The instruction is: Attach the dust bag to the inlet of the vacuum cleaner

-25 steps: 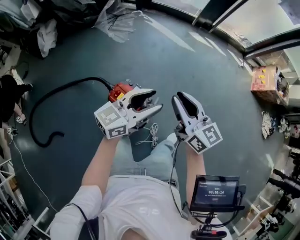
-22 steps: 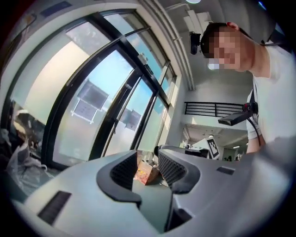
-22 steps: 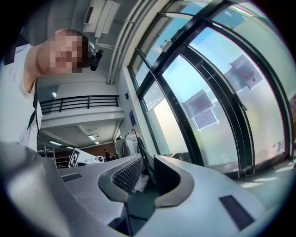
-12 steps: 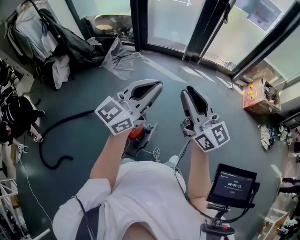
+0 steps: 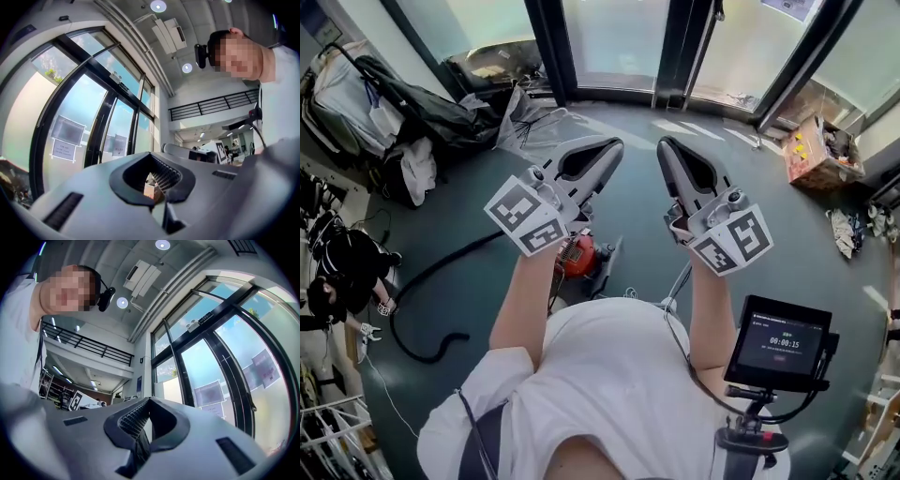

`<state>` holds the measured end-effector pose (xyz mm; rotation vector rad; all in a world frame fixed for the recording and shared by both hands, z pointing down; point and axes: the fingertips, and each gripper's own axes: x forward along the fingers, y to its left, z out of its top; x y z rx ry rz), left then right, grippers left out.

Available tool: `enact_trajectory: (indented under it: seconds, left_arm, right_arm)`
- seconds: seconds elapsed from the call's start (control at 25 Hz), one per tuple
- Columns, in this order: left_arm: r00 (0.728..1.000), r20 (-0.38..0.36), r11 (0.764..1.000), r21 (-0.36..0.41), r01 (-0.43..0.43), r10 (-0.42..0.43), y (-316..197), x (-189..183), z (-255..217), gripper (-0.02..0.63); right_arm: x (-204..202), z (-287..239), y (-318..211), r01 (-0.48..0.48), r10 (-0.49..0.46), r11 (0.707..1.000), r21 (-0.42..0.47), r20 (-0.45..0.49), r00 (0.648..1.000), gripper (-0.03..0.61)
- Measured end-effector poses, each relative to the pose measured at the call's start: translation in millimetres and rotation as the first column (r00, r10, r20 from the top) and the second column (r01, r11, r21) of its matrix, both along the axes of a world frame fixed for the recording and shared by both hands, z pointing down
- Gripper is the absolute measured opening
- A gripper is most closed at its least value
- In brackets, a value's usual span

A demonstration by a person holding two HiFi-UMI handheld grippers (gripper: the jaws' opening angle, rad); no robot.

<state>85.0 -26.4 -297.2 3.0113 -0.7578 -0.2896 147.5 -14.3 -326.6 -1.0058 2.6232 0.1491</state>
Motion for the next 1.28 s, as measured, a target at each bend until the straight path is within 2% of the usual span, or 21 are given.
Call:
enact_trajectory:
  seconds: [0.08, 0.12, 0.28, 0.44, 0.56, 0.72, 0.84, 1.0, 1.16, 1.28]
  left_arm:
    - [0.998, 0.067, 1.0, 0.01, -0.008, 0.007, 2, 14, 6, 0.006]
    - [0.997, 0.075, 1.0, 0.012, -0.015, 0.014, 3, 21, 6, 0.008]
    - [0.999, -0.004, 0.999, -0.002, -0.047, 0.047, 7, 37, -2, 0.006]
    - [0.997, -0.009, 0.996, -0.018, -0.082, 0.081, 8, 44, -3, 0.008]
    - [0.992, -0.05, 0.993, -0.027, -0.114, 0.113, 9, 44, -14, 0.008]
    - [0.987, -0.028, 0.987, 0.01, -0.159, 0.159, 17, 45, -20, 0.006]
    - [0.991, -0.037, 0.992, 0.023, -0.126, 0.127, 16, 39, -20, 0.006]
    - [0.995, -0.006, 0.995, 0.011, -0.098, 0.098, 13, 38, -11, 0.006]
    - [0.997, 0.007, 0.997, 0.0, -0.082, 0.082, 10, 36, -6, 0.006]
    - [0.997, 0.02, 0.997, 0.0, -0.071, 0.071, 9, 36, -4, 0.006]
  right_arm:
    - [6, -1, 2, -0.011, 0.011, 1.0, 0.004, 0.008, 1.0, 0.006]
    - [12, -2, 3, -0.018, 0.018, 1.0, 0.006, 0.02, 1.0, 0.006]
    - [32, -4, 6, -0.026, 0.026, 1.0, -0.005, 0.081, 0.996, 0.006]
    - [38, -4, 5, -0.004, 0.007, 1.0, -0.028, 0.12, 0.993, 0.006]
    - [39, -5, 4, -0.011, 0.014, 0.999, -0.031, 0.101, 0.995, 0.006]
    - [36, -5, 6, -0.029, 0.03, 0.999, -0.019, 0.045, 0.999, 0.006]
    - [33, -7, 7, -0.05, 0.05, 0.999, 0.0, 0.019, 0.999, 0.006]
    - [34, -3, 6, -0.065, 0.065, 0.998, -0.012, 0.004, 0.998, 0.005]
    - [33, -1, 5, -0.036, 0.037, 0.999, -0.032, 0.03, 0.999, 0.005]
    - [31, 3, 5, -0.04, 0.041, 0.999, -0.037, 0.007, 0.999, 0.006]
